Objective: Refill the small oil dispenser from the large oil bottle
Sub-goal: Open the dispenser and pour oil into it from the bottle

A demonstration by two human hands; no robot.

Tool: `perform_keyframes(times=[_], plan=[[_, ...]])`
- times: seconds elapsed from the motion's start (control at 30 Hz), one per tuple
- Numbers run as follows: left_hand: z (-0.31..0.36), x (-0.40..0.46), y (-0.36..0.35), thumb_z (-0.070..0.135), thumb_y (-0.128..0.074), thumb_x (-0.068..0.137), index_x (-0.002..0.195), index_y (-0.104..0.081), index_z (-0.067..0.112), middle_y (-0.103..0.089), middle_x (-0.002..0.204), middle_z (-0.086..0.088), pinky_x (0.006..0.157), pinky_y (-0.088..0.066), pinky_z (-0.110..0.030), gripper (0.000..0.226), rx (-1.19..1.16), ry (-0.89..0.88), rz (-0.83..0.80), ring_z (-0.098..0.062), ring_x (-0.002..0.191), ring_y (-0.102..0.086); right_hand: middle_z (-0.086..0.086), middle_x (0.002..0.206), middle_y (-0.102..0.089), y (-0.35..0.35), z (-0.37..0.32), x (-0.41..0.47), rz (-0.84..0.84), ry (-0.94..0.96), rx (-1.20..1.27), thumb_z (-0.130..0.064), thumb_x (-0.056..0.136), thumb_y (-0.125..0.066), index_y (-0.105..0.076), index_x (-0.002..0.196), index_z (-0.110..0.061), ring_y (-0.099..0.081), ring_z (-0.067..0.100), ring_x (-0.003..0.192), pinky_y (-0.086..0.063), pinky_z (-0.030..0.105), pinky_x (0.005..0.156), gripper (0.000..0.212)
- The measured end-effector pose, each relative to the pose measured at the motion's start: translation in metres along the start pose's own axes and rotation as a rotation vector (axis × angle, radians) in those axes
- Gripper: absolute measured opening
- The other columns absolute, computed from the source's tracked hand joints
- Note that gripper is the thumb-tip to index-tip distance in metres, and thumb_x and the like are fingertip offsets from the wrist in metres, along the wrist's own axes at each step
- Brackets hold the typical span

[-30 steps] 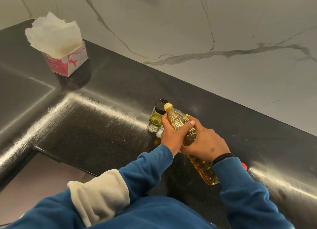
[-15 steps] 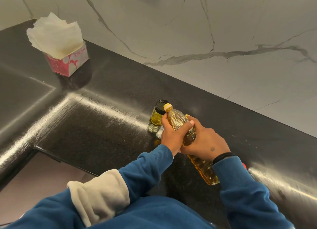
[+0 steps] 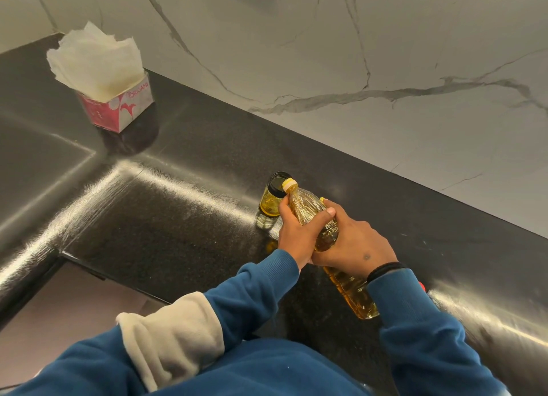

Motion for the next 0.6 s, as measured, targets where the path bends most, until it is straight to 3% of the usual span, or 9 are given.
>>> perform_keyframes(times=[0.6], plan=[[0.0034, -0.0031, -0.0031, 0.054, -0.081, 0.058, 0.145, -0.016, 0.051, -0.053, 0.132, -0.001, 0.095, -0.056, -0.052, 0.109, -0.021, -0.016, 0.001, -0.024, 0.115, -0.061, -0.001, 0.136, -0.057, 0.0027, 0.0015, 0.0000, 0.007, 0.001, -0.019, -0.063, 0.064, -0.078, -0.004, 0.151, -0.043, -0.063, 0.017, 0.106, -0.056, 0.028, 0.086, 0.116]])
Point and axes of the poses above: each hand's wrist, its own x-axis towards the middle knuckle, its own y-axis out of the back of the hand, z = x × y, the point moved 7 cm from there along x, towards the middle knuckle
